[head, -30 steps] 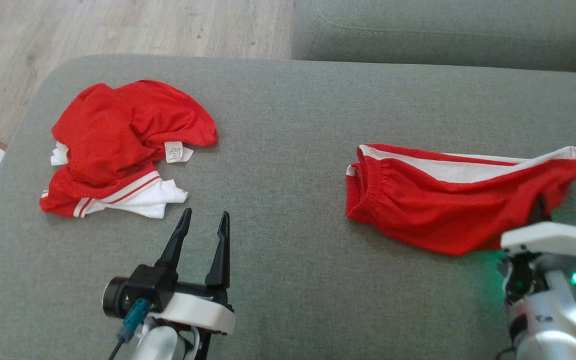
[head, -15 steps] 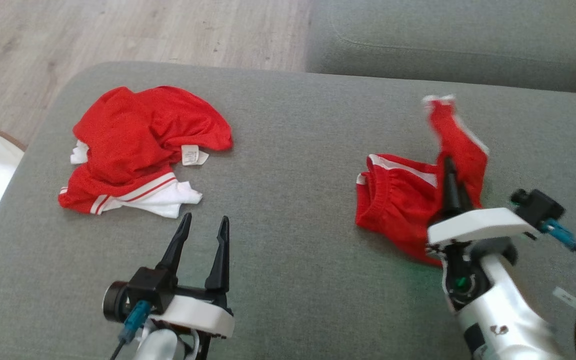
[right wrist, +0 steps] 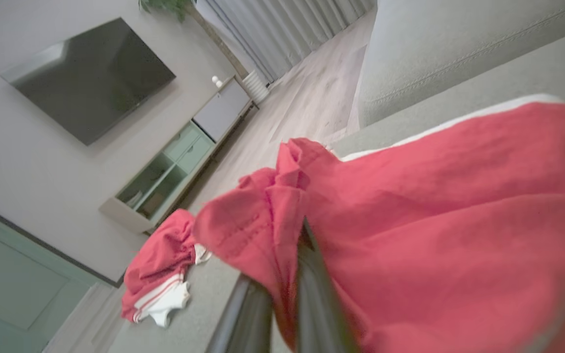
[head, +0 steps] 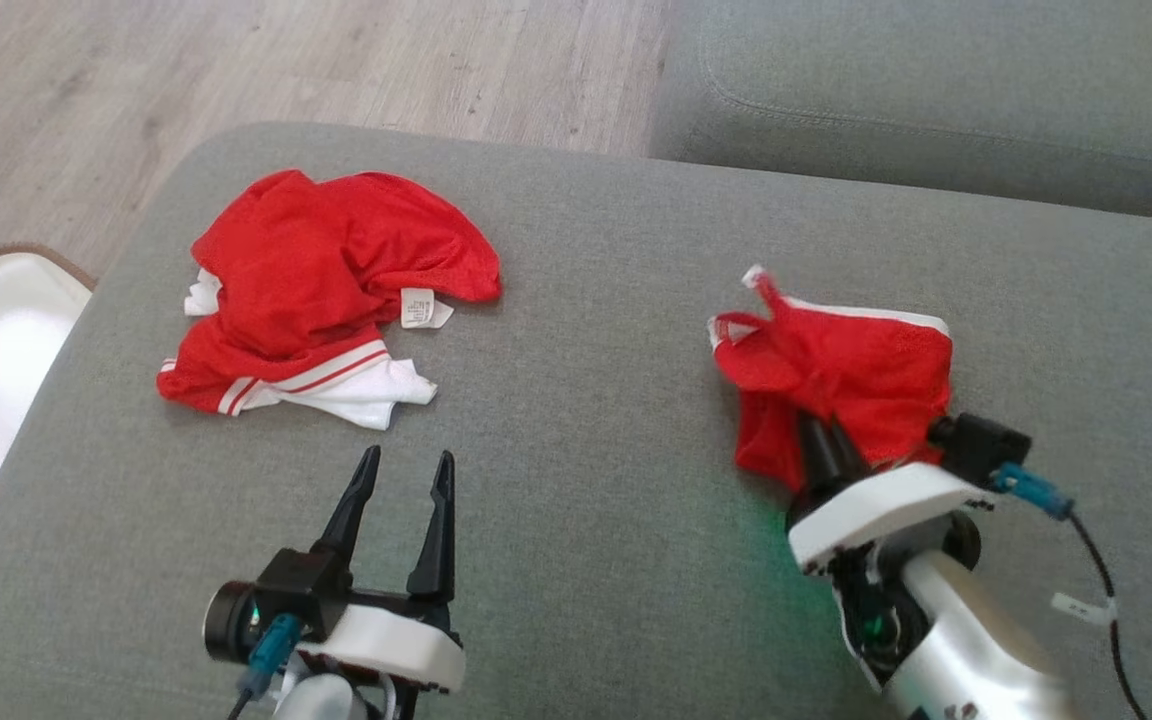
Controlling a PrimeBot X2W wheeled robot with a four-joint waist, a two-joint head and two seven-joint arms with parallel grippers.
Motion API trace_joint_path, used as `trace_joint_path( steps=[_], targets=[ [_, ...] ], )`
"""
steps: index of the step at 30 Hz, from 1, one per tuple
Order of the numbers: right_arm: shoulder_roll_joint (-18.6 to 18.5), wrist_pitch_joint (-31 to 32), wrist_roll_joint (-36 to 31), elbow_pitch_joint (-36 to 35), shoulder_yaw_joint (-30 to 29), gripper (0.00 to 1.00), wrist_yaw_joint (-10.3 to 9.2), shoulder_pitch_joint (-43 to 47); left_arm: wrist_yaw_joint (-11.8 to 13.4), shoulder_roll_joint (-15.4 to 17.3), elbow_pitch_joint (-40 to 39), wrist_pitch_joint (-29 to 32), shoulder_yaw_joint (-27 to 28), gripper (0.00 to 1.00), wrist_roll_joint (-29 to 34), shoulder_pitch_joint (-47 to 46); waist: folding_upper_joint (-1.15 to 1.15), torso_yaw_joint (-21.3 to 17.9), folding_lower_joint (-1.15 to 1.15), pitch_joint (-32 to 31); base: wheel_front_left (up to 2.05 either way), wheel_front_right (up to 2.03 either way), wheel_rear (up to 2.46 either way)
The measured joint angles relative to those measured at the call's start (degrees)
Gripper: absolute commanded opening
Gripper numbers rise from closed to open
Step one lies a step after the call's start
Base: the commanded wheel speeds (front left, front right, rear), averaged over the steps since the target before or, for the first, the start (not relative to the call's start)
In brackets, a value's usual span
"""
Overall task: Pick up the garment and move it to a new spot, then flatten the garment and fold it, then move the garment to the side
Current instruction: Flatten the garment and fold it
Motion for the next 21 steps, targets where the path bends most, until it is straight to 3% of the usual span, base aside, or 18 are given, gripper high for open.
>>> trace_joint_path(
  steps=[1,13,18,21],
  targets=[
    [-0.38,0.00,-0.79,0.65,1.23,1.00,0.00,-0.01,0.00,0.00,0.07,0.00,0.05,1.00,0.04,0.01,0.00,0.01,0.00,-0.13,0.00,0.00,0.00],
    [-2.91,5.63,-8.45,4.14,18.70,1.00,0.00,-0.07,0.02,0.01,0.45,0.01,0.69,1.00,0.03,1.37,0.00,-1.28,0.00,-1.61,0.00,0.00,0.00],
    [-3.35,5.60,-8.26,4.26,19.84,1.00,0.00,-0.11,0.02,0.12,0.33,0.01,1.20,1.00,0.03,1.68,0.00,-3.03,0.00,-2.21,0.00,0.00,0.00],
    [-4.08,2.56,-6.98,2.61,16.63,1.00,0.00,-0.27,0.01,0.13,-0.71,0.01,1.54,1.00,0.03,1.69,0.00,-4.34,0.00,-2.47,0.00,0.00,0.00]
  ],
)
